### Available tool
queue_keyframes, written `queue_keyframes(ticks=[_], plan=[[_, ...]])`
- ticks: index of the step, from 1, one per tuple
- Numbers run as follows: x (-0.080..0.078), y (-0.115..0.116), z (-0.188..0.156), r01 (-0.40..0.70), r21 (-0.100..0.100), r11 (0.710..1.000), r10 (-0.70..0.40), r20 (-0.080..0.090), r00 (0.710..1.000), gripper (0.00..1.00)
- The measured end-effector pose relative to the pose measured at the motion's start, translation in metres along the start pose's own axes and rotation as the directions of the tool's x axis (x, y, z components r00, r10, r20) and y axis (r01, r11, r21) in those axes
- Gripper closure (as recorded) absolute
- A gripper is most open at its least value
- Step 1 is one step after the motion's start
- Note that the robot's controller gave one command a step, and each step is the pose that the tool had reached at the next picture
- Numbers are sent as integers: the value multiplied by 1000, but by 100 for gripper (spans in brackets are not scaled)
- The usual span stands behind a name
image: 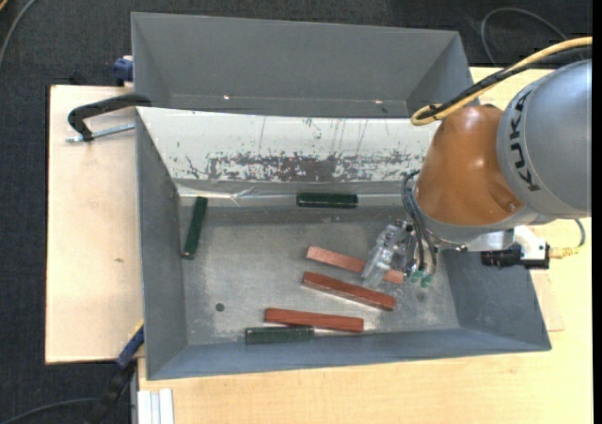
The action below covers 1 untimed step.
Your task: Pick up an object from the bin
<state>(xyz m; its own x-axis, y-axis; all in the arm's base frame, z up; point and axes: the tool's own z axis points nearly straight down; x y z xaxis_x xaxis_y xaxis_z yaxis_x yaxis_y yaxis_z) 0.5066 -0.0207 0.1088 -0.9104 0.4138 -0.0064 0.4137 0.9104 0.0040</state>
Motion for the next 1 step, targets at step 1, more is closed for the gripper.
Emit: queue_keyframes(ticks=[1], plan=[[-3, 2, -83, 3, -2, 1000, -3, 6, 1000, 100]])
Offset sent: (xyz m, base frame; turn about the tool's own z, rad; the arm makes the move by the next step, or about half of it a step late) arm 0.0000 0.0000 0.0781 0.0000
